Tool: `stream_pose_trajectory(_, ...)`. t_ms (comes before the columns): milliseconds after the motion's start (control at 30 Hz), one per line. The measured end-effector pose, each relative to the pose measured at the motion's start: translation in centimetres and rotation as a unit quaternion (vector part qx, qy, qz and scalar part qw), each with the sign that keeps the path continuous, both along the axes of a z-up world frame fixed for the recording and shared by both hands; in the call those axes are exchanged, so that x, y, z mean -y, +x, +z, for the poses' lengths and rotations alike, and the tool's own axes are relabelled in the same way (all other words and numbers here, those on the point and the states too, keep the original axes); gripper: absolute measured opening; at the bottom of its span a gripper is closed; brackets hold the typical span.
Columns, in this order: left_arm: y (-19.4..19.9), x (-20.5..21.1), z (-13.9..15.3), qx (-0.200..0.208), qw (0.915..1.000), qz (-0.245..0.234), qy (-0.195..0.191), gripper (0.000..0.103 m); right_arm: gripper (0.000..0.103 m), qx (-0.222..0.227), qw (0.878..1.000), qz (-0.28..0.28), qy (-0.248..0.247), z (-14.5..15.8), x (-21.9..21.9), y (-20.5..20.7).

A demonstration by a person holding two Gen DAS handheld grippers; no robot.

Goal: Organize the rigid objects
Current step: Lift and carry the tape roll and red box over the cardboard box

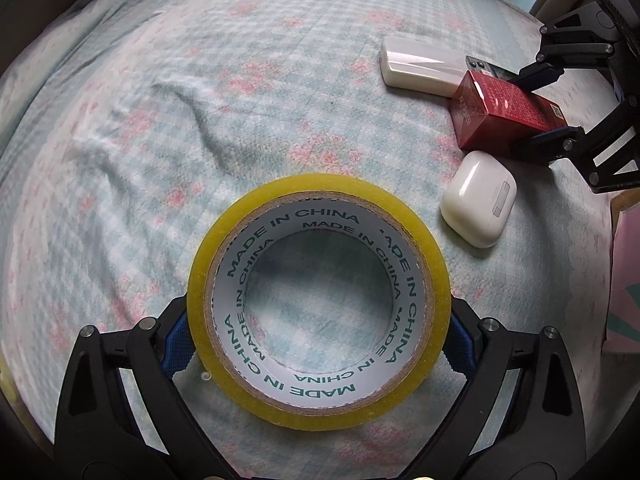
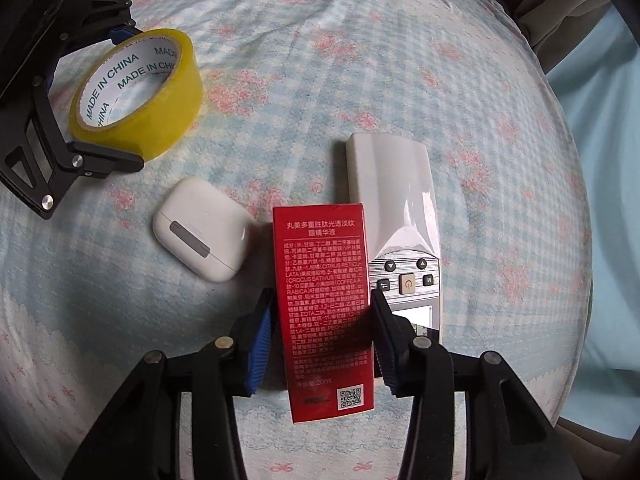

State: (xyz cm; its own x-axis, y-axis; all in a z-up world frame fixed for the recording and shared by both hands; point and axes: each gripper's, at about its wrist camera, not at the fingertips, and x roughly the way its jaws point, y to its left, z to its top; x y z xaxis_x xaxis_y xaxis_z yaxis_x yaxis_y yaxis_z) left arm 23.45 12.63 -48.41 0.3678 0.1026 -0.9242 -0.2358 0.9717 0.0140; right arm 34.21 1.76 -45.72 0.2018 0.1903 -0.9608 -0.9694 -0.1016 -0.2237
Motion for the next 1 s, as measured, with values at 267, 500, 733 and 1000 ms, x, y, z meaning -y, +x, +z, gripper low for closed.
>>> stream_pose_trajectory(267, -0.5, -0.2, 0.6, 0.004, 1.0, 0.002, -0.003, 0.096, 0.041, -0.016, 0.999, -0.027, 0.005, 0.5, -0.2, 0.1)
stream_pose_trajectory(500, -1.1, -0.8, 2.1, 0.011, 0.9999, 0.01, -0.004, 0.096, 0.04, -0.043, 0.997, -0.061, 0.023, 1.7, -0.2, 0.4)
stream_pose_trajectory(733, -1.4, -0.6, 3.7, 0.027, 0.9996, 0.008, 0.0, 0.096, 0.039, -0.055, 0.993, -0.097, 0.045, 3.3, 0.5, 0.2)
stream_pose_trajectory(1000, -2.2, 0.3, 7.3, 0.044, 0.999, -0.003, 0.009, 0.096, 0.039, -0.061, 0.986, -0.131, 0.077, 7.1, 2.1, -1.2)
